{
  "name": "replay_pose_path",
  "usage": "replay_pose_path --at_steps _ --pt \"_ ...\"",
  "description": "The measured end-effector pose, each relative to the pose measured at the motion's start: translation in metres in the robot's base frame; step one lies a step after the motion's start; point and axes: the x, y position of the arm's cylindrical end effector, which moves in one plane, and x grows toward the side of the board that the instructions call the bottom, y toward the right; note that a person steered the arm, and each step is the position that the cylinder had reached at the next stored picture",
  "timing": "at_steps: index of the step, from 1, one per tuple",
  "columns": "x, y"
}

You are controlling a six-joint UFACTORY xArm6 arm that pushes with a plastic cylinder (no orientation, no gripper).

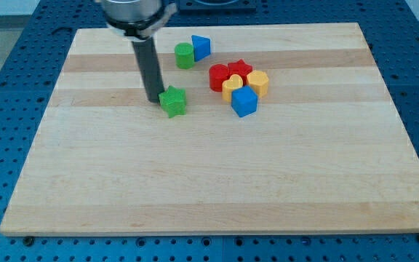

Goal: Push the green star closer to group of blocks

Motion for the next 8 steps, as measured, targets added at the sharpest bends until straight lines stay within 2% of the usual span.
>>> replay_pose_path --at_steps 2,3,4,6,7,8 --pt "0.001 0.005" --pt "0.008 -0.038" --pt "0.034 -0.052" --pt "0.038 0.021" --pt "0.038 -0.009" --pt "0.014 -0.04"
